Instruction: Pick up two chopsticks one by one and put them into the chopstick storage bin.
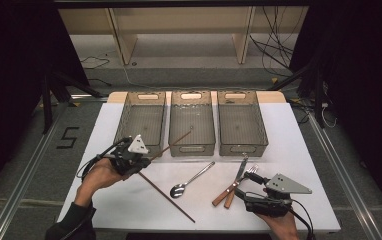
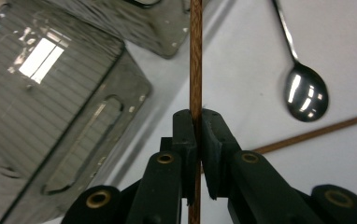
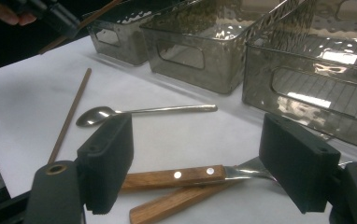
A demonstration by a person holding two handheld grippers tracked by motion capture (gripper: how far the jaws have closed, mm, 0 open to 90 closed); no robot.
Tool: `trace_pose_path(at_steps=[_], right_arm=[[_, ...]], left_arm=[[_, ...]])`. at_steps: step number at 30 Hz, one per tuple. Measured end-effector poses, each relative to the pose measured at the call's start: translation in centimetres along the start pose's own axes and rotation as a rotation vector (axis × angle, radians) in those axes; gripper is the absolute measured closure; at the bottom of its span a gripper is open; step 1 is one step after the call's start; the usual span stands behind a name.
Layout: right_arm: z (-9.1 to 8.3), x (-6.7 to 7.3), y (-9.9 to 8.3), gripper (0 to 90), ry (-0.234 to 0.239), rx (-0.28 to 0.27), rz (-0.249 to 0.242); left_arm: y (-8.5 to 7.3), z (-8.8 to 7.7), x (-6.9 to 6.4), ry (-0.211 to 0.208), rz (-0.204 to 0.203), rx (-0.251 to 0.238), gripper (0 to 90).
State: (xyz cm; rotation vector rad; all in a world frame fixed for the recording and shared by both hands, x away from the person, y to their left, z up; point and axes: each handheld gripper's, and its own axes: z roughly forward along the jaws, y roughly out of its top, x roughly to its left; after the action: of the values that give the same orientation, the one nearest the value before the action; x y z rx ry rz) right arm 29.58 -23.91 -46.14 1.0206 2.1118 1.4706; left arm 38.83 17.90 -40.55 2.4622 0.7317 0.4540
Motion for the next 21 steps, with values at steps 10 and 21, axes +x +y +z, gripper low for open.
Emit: trace_pose_path(at_steps=[10,21], right_arm=[[0.0,0.0,0.0,27.0,0.002,0.001,0.000],[0.0,-0.1,0.0,27.0,0.004,-0.006,0.003]], left_arm=[[1.9,-0.4,3.1,0.043,-0.072,-0.015,84.6],[3.6,-0.5,7.2,0.090,-0.159,-0.027,84.7]])
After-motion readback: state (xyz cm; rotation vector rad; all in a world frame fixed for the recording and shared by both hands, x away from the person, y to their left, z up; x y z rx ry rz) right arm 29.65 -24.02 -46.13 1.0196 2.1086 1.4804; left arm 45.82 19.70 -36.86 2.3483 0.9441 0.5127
